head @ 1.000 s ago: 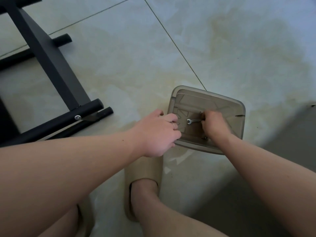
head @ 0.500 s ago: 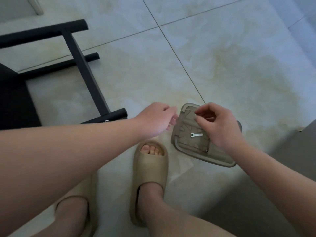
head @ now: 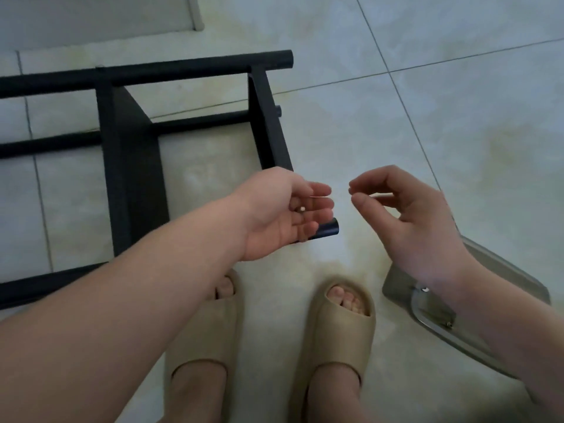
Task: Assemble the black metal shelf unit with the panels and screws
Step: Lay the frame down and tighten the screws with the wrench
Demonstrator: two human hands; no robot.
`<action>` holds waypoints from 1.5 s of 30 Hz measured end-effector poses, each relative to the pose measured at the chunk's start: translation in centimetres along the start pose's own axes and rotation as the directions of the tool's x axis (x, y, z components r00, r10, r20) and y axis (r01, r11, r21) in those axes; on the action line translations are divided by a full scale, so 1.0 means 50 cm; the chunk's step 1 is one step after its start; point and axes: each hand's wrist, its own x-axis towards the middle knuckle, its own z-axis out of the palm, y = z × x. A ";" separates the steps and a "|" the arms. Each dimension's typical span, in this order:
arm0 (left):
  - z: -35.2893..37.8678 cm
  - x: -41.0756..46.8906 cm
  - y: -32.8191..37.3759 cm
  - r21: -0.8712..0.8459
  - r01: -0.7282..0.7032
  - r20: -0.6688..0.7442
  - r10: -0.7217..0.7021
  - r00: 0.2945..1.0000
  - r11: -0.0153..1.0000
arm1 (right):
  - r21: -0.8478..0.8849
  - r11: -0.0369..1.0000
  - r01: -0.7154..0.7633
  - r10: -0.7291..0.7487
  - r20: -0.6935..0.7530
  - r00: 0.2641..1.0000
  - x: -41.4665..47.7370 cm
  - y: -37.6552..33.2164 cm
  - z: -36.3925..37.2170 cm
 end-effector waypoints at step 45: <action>-0.118 0.081 -0.046 0.753 -0.177 0.105 0.150 0.983 0.633 | -0.534 0.367 0.762 -0.233 0.740 0.631 0.163 0.059 0.095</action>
